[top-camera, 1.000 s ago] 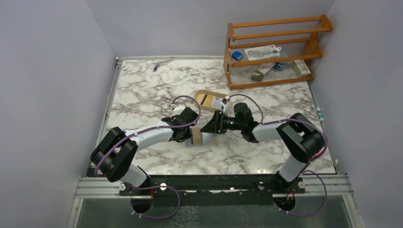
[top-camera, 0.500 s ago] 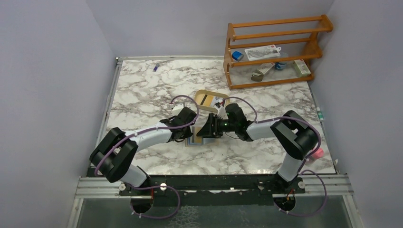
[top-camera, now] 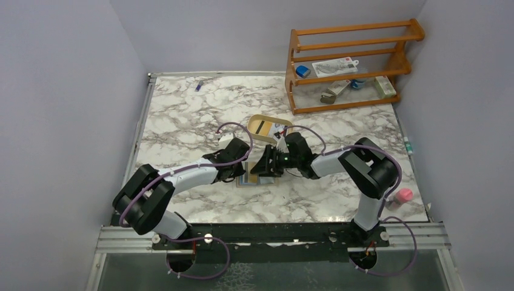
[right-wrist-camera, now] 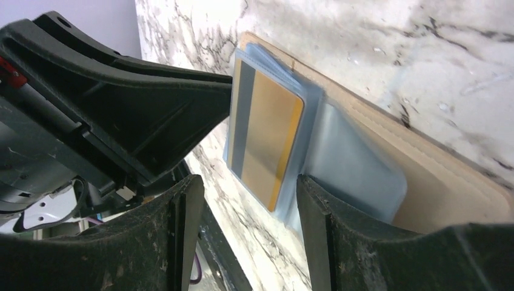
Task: Take the credit cards out of the card holder
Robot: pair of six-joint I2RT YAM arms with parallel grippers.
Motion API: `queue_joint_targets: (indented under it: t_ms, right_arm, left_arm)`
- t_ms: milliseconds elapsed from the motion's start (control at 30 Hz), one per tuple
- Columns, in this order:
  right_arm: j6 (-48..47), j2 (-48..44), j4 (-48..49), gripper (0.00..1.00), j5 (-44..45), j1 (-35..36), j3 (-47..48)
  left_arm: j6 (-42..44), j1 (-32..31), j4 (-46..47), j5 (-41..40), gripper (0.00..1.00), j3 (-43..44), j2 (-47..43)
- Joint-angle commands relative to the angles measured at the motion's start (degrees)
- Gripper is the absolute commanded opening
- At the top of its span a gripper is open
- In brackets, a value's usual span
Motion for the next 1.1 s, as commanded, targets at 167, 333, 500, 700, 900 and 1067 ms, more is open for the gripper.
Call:
queue_joint_targets:
  t_ms: [167,333,500,700,900,1067]
  right_arm:
    - [2.3,4.7,3.2,0.63,1.1,2.0,2.1]
    - [3.8,5.7,7.1,0.63,0.3,2.1,1.4]
    - [8.5,7.3,19.1,0.63,-1.6,2.1,-2.4]
    - [12.5,8.4,33.4,0.62,-2.8,2.1,-6.6]
    - [13.1,5.9,39.6,0.61,-0.2,2.1,-10.6]
    - [17.0,8.2,49.7,0.61,0.8,2.1,-12.7]
  left_arm:
    - [-0.8,0.1,-1.1,4.0,0.24,-3.1,1.7]
    - [-1.2,0.1,-0.3,4.4,0.24,-3.7,2.0]
    - [-1.4,0.1,0.1,4.6,0.24,-4.3,2.2]
    - [-1.5,0.1,0.2,4.4,0.24,-5.2,2.0]
    - [-1.5,0.1,0.3,4.1,0.24,-6.1,1.7]
    - [-1.6,0.1,0.6,4.2,0.24,-6.4,1.7]
